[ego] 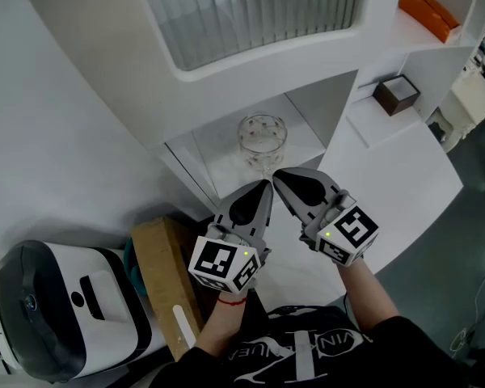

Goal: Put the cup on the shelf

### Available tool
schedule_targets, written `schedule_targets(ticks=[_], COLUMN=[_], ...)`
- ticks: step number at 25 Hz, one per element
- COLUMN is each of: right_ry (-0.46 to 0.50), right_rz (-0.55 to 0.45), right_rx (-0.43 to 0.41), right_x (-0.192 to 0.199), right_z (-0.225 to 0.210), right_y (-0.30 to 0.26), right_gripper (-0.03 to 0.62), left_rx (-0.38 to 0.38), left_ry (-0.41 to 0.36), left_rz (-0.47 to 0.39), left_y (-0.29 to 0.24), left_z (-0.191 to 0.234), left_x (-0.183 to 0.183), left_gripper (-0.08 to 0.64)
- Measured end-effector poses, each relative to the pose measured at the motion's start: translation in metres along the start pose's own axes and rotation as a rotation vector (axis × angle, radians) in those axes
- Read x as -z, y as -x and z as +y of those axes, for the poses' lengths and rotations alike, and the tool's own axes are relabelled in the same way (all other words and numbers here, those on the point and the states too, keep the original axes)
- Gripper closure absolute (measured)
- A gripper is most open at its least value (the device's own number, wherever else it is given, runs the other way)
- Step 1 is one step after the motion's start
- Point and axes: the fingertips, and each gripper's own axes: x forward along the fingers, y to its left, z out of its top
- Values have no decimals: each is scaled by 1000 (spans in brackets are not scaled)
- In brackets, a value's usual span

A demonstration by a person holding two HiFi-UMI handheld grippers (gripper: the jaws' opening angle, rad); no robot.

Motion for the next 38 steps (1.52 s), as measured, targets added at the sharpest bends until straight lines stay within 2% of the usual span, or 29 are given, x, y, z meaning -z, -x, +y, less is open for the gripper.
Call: schedule_targets(ticks=[4,17,26,38], right_ry=[35,48,46,22], right_rz=[21,43,47,50], right_rx=[3,28,42,63], right_x=[1,2,2,4], right_z=[0,-22,-28,-36], right_y=[-2,-9,-19,-16], right_gripper=[583,584,584,584], left_rx=[-1,-17,-65,-80], left_ry=[4,28,54,52], left_rz=[-2,6,37,75], left_y=[-3,-25,-28,-34], left_z=[2,10,19,17], left_x=[0,-2,2,5], left_gripper=[554,555,554,554])
